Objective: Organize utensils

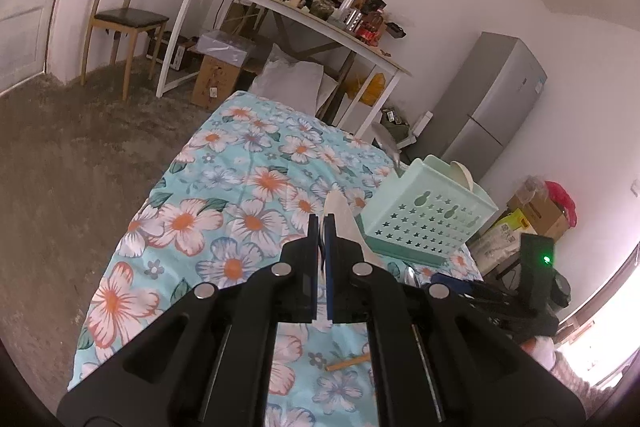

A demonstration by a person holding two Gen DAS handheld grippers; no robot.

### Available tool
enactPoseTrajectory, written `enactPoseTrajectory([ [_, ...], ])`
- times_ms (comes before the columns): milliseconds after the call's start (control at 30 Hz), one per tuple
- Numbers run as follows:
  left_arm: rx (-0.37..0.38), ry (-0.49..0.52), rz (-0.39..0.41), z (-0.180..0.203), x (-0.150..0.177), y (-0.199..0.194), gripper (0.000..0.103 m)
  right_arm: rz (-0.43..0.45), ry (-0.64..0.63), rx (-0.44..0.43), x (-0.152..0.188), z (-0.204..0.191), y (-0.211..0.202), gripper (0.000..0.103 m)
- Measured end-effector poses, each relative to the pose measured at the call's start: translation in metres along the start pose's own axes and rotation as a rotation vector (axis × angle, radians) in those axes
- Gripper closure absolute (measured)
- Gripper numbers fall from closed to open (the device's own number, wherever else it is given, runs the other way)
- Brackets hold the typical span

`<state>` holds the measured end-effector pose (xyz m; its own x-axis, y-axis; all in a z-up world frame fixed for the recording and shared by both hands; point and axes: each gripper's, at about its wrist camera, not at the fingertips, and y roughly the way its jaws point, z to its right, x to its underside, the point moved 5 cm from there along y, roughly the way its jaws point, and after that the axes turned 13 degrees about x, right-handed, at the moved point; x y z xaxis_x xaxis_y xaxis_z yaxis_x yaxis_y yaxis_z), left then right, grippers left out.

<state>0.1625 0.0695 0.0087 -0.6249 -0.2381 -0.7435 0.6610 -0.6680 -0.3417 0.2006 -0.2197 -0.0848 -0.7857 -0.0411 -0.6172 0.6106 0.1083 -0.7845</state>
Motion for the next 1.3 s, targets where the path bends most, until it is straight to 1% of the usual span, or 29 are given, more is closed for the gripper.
enactPoseTrajectory([
  [67,0.005,-0.012,-0.001,-0.005,0.001,0.002,0.101,-0.027,-0.013,0.02,-0.005,0.001,0.011,0.051],
  [233,0.02,-0.034,-0.008,-0.014,0.003,0.008,0.101,-0.115,-0.012,-0.002,-0.007,0.005,0.035,0.051],
  [367,0.025,-0.043,-0.008,-0.017,0.004,0.01,0.101,-0.123,-0.04,0.012,-0.008,0.002,0.038,0.051],
  [400,0.026,-0.046,-0.008,-0.018,0.004,0.011,0.101,-0.123,-0.053,0.025,-0.007,0.001,0.038,0.052],
  [433,0.027,-0.05,-0.008,-0.019,0.004,0.011,0.101,-0.123,-0.067,0.035,-0.007,-0.005,0.041,0.058],
  [467,0.028,-0.051,-0.008,-0.019,0.005,0.011,0.101,-0.122,-0.079,0.042,-0.007,-0.008,0.041,0.061],
  [500,0.028,-0.051,-0.008,-0.019,0.004,0.011,0.101,-0.12,-0.086,0.046,-0.006,-0.01,0.039,0.066],
  [567,0.029,-0.05,-0.008,-0.019,0.005,0.011,0.101,-0.109,-0.091,0.058,-0.007,-0.012,0.037,0.066],
  [667,0.028,-0.042,-0.004,-0.019,0.005,0.012,0.101,-0.084,-0.086,0.069,-0.009,-0.013,0.031,0.066],
  [767,0.027,-0.032,0.009,-0.016,0.004,0.01,0.101,-0.04,-0.075,0.074,-0.013,-0.01,0.015,0.066],
  [933,0.044,0.008,0.048,0.003,-0.008,0.003,0.101,0.069,-0.032,0.076,-0.022,0.0,-0.026,0.067],
  [1133,0.089,0.092,0.139,0.036,-0.04,0.001,0.101,0.198,0.051,0.055,-0.035,0.018,-0.076,0.068],
  [1300,0.094,0.165,0.194,0.061,-0.069,0.014,0.101,0.299,0.096,0.024,-0.043,0.035,-0.118,0.068],
])
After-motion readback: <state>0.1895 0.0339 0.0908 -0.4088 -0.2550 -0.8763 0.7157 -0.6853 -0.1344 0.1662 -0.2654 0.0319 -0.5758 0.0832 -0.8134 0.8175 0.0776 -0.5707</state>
